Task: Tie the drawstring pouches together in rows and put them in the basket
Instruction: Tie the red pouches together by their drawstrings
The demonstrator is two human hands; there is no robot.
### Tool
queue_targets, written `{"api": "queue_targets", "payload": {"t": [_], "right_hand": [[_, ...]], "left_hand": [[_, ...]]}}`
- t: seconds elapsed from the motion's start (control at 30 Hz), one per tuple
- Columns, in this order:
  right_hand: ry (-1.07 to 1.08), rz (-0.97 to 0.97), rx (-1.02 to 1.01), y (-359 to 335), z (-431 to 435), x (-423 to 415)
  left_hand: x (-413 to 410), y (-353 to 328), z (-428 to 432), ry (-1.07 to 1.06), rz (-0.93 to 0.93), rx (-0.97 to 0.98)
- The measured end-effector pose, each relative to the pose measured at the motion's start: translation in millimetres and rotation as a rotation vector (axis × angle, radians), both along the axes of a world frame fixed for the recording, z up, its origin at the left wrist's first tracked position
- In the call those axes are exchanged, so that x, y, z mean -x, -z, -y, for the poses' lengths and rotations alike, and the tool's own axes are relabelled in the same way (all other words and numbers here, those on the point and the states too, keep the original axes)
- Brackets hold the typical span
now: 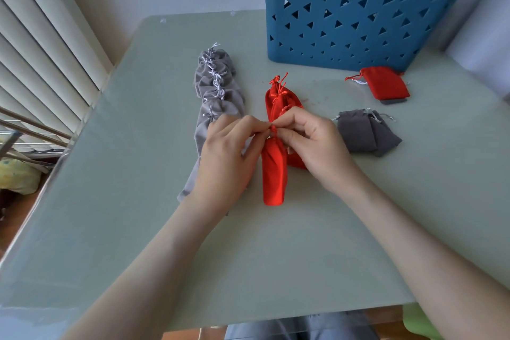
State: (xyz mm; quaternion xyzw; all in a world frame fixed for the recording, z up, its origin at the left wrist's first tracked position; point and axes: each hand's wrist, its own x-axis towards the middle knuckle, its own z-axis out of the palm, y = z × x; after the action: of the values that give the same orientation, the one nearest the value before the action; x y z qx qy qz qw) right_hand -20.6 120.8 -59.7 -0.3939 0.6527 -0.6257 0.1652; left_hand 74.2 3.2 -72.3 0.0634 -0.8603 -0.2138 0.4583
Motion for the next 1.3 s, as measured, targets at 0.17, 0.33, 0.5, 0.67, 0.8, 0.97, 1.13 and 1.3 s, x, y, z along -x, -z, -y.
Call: {"api": "queue_targets", "payload": {"t": [0.17,0.33,0.5,0.67,0.8,0.97,1.13,1.3], "right_hand": [[0.005,-0.108,-0.021,-1,0,0],[0.008,-0.118,-0.073,3,1,1],[0.069,-0.086,-0.107,2,-2,10],[0.068,-0.036,-0.122,-2,-6,11],[-0.046,0.109,-0.167,-7,-11,14],[-0.147,-0.015,-0.311,-3,-10,14],[0.017,0.019,-0.305,-8,-18,25],[0.299,-0.141,-0.457,-6,-21,30]], "left_hand": [[0,4,3,0.008,0.035,-0.011],[0,8,5,-0.006,0.106,0.078],[2,5,4,-0.150,0.144,0.175],[1,6,1,-0.106,0.054,0.022],[2,8,1,-0.046,0.091,-0.044],[1,7,-1,0.036,0.146,-0.151],[-2,5,-3,0.158,0.326,-0.171],[4,21,1,0.255,0.495,0.142]]}}
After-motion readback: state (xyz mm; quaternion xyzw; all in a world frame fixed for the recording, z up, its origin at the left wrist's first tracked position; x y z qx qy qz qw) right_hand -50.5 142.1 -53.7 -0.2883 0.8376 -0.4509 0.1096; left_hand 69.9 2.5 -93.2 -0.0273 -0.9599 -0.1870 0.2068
